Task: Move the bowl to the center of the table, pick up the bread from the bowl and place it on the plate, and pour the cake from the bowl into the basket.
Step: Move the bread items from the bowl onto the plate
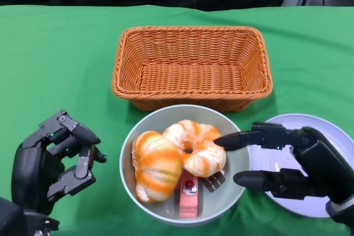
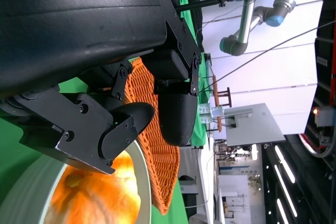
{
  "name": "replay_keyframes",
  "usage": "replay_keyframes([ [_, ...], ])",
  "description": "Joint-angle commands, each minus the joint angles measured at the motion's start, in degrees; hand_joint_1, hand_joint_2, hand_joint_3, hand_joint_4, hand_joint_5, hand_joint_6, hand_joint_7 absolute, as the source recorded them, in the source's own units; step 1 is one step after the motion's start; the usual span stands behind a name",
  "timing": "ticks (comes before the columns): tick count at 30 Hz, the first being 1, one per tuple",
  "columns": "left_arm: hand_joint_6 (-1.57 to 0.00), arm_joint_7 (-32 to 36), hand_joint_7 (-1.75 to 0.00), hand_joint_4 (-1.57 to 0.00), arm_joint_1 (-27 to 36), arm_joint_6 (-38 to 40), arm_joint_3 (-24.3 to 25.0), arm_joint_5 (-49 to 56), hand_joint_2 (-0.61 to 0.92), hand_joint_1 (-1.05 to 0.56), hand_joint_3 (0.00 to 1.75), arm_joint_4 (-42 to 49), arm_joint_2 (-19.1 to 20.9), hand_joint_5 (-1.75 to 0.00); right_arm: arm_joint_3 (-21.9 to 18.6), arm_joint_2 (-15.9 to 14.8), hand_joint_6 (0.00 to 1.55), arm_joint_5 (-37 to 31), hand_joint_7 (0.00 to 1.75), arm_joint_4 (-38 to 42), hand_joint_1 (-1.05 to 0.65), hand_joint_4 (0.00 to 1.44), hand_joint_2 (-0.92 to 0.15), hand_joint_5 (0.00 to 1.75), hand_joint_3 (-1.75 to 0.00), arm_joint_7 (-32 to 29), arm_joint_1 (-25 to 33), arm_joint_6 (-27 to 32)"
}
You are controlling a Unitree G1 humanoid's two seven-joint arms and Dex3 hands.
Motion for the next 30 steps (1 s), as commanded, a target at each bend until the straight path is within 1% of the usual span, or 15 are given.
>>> replay_keyframes([
  [1, -0.76, 1.1, -1.36, -0.74, -0.7, 0.2, 0.7, -0.7, 0.61, -0.06, 1.06, -0.9, 0.3, -1.61, -0.5, -2.5, 0.66, -5.6, 0.06, -1.7, -0.61, 0.52, -0.91, 0.50, -0.01, -2.7, -2.1, -3.3],
  [4, -0.77, 1.3, -1.35, -0.75, -0.9, 2.0, 0.8, -1.6, 0.61, -0.06, 1.04, -2.5, 0.4, -1.60, -0.3, -3.4, 0.65, -11.1, 0.04, -3.5, -0.65, 0.50, -0.91, 0.46, 0.00, -5.0, -3.8, -3.8],
  [6, -0.80, 1.5, -1.32, -0.76, -1.1, 3.0, 0.9, -1.8, 0.64, -0.07, 0.96, -3.2, 0.7, -1.58, -0.1, -3.4, 0.65, -15.8, 0.02, -4.1, -0.68, 0.54, -0.89, 0.35, 0.00, -7.6, -5.0, -4.5],
  [8, -0.81, 1.7, -1.29, -0.76, -1.2, 5.2, 0.8, -2.1, 0.65, -0.06, 0.93, -4.4, 1.1, -1.57, 0.7, -3.4, 0.66, -20.0, 0.02, -3.5, -0.68, 0.57, -0.87, 0.32, 0.00, -10.1, -6.6, -5.6],
  [11, -0.83, 1.6, -1.27, -0.77, -1.2, 9.2, 0.7, -2.7, 0.64, -0.08, 0.95, -6.4, 1.7, -1.57, 2.3, -4.1, 0.66, -24.5, 0.01, -3.3, -0.70, 0.56, -0.83, 0.28, 0.00, -12.3, -8.3, -5.6],
  [13, -0.82, 0.3, -1.31, -0.75, -1.2, 11.8, 0.7, -3.6, 0.60, -0.07, 1.02, -7.5, 2.7, -1.60, 3.8, -4.7, 0.66, -28.7, 0.01, -1.7, -0.70, 0.57, -0.83, 0.27, 0.00, -15.0, -10.6, -7.4],
  [15, -0.81, -1.9, -1.34, -0.74, -1.5, 14.8, 0.5, -4.9, 0.58, -0.06, 1.06, -8.4, 4.5, -1.62, 5.2, -5.1, 0.67, -32.3, 0.01, -0.3, -0.72, 0.58, -0.82, 0.26, 0.00, -17.7, -12.5, -8.4],
  [18, -0.80, -5.2, -1.38, -0.74, -1.8, 19.2, 0.3, -6.4, 0.56, -0.07, 1.11, -9.6, 7.6, -1.67, 7.2, -5.8, 0.68, -36.0, 0.01, 1.3, -0.73, 0.61, -0.82, 0.25, 0.00, -20.8, -14.6, -8.7],
  [20, -0.82, -7.3, -1.36, -0.77, -1.9, 23.3, 0.1, -7.0, 0.55, -0.07, 1.12, -11.0, 10.4, -1.65, 8.7, -6.2, 0.67, -38.4, 0.01, 2.0, -0.73, 0.61, -0.82, 0.23, 0.00, -22.4, -16.0, -8.5],
  [22, -0.87, -9.0, -1.29, -0.82, -2.0, 26.6, 0.3, -7.4, 0.52, -0.03, 1.11, -11.9, 12.7, -1.58, 10.3, -6.3, 0.67, -40.9, 0.00, 3.5, -0.75, 0.63, -0.84, 0.22, -0.01, -25.1, -17.2, -8.5],
  [24, -0.89, -10.1, -1.26, -0.83, -2.1, 28.3, 0.5, -7.9, 0.50, -0.02, 1.10, -12.2, 13.8, -1.56, 11.7, -6.4, 0.68, -43.1, 0.01, 5.0, -0.76, 0.65, -0.84, 0.20, -0.01, -28.2, -18.1, -8.3],
  [30, -0.91, -11.5, -1.23, -0.82, -2.4, 30.1, 0.9, -8.6, 0.51, -0.01, 1.09, -12.5, 15.1, -1.59, 15.8, -6.9, 0.68, -48.5, 0.00, 8.1, -0.78, 0.68, -0.84, 0.16, 0.00, -36.1, -20.5, -6.8],
])
